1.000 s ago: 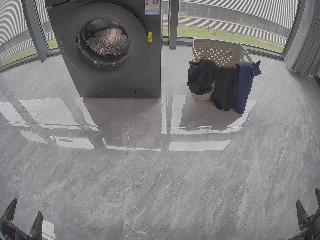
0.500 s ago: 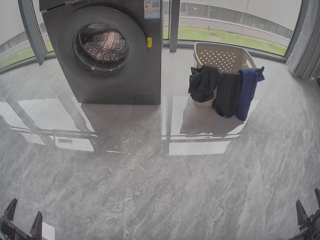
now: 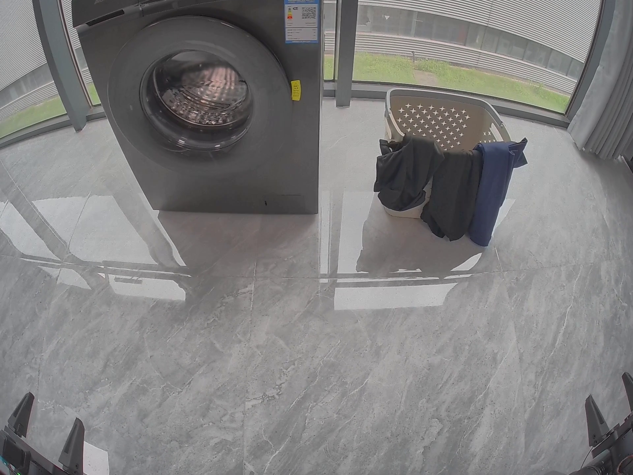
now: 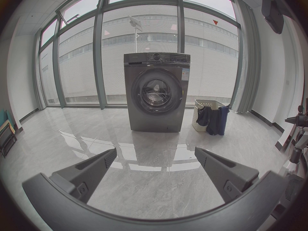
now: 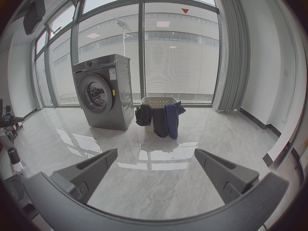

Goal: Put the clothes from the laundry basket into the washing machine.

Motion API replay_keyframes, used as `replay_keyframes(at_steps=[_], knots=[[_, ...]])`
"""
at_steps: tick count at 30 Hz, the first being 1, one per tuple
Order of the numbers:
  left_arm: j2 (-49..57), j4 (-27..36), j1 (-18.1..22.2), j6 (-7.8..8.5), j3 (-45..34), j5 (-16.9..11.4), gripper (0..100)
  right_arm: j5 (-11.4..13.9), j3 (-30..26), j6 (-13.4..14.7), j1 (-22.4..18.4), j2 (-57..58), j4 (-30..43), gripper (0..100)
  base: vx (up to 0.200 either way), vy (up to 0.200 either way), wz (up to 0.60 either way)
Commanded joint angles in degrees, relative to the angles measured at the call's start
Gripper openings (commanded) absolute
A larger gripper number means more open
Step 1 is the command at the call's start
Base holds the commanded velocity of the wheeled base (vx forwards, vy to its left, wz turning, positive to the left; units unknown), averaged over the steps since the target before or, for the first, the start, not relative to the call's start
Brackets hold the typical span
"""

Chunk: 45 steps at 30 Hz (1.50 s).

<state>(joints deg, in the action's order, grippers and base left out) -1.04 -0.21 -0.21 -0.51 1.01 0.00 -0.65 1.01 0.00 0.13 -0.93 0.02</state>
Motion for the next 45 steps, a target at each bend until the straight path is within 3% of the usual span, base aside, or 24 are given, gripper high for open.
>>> replay_keyframes(at_steps=[1, 15, 27, 45], knots=[[0.95, 0.03, 0.03, -0.02, -1.01, 0.09, 100, -0.06, -1.01, 0.0, 0.04, 0.75, -0.02, 100, 0.2, 0.0, 0.0], [0.95, 0.03, 0.03, -0.19, -1.01, 0.09, 100, -0.06, -1.01, 0.0, 0.04, 0.66, -0.02, 100, 0.2, 0.0, 0.0], [0.95, 0.03, 0.03, -0.19, -1.01, 0.09, 100, -0.06, -1.01, 0.0, 0.04, 0.75, -0.02, 100, 0.0, 0.0, 0.0], [0.95, 0.03, 0.03, -0.28, -1.01, 0.09, 100, -0.06, -1.01, 0.0, 0.04, 0.75, -0.02, 100, 0.0, -0.2, 0.0]])
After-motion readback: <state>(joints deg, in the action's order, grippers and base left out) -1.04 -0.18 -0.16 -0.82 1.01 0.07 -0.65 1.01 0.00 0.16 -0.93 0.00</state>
